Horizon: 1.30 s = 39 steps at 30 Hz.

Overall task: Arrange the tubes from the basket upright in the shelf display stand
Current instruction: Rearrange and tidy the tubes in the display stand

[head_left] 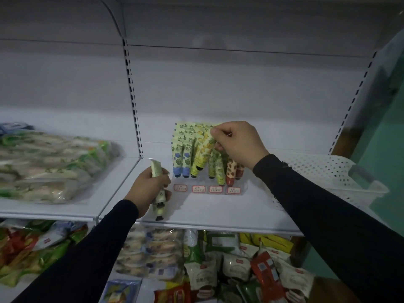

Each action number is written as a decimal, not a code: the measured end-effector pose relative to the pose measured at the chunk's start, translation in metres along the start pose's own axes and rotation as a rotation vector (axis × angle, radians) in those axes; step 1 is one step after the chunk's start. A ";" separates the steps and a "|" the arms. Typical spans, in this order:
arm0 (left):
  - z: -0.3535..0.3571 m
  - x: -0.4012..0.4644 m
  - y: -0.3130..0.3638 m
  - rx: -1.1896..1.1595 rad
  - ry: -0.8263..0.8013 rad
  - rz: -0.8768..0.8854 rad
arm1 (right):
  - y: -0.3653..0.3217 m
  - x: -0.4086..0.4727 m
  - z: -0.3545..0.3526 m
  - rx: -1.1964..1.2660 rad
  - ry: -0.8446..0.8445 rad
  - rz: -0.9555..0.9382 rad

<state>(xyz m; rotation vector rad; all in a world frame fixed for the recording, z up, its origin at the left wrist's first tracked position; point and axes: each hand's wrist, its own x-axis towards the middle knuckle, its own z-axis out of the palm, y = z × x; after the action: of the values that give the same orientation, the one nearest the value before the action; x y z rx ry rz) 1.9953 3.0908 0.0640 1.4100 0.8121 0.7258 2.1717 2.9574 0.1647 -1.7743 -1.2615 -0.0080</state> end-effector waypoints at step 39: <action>0.051 0.033 0.117 1.078 -0.324 0.628 | 0.011 0.022 -0.025 0.017 0.284 -0.025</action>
<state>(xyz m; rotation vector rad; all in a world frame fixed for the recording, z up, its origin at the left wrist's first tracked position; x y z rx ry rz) 2.0601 3.0949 0.1785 2.7495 0.4800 0.4764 2.2019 2.9565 0.1822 -1.6749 -1.0738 -0.2541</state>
